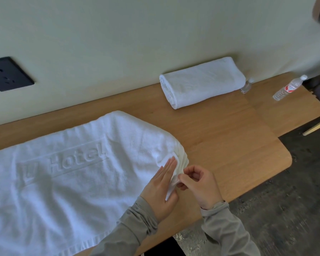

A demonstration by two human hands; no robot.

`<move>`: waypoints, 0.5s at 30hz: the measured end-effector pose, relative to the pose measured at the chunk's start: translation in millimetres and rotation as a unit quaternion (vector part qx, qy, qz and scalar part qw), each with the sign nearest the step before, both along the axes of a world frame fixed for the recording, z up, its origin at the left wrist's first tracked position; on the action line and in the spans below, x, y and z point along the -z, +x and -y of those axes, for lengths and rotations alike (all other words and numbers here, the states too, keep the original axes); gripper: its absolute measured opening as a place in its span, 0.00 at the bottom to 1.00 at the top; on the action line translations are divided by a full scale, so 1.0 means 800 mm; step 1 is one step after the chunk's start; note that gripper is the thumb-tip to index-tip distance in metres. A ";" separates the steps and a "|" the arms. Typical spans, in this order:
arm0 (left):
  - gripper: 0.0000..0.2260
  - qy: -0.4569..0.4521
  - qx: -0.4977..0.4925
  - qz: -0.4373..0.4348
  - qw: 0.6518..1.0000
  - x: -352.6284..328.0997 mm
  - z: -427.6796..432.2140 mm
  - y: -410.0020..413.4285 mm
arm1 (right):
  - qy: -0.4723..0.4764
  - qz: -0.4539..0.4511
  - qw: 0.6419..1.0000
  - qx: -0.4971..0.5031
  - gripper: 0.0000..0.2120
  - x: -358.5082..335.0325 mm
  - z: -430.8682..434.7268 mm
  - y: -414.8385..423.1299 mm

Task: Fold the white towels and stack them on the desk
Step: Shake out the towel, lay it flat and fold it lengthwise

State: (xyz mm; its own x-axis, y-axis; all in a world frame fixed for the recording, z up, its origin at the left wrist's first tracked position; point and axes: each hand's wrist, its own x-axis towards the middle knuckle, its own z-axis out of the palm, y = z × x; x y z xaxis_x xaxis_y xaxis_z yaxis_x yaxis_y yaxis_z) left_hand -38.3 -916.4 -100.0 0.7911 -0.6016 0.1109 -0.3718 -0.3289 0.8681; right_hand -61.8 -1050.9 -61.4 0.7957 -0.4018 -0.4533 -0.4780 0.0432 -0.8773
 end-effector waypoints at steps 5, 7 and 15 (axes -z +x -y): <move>0.23 0.071 -0.093 0.038 0.992 -0.002 -0.005 0.002 | 0.007 0.028 0.997 -0.068 0.05 -0.006 -0.015 -0.001; 0.19 0.081 -0.136 0.053 0.986 -0.006 -0.010 0.003 | -0.065 0.068 0.989 -0.117 0.02 -0.010 -0.018 -0.002; 0.26 0.025 -0.157 0.070 0.985 -0.039 -0.054 0.001 | -0.322 0.198 0.886 -0.267 0.24 -0.003 0.013 0.036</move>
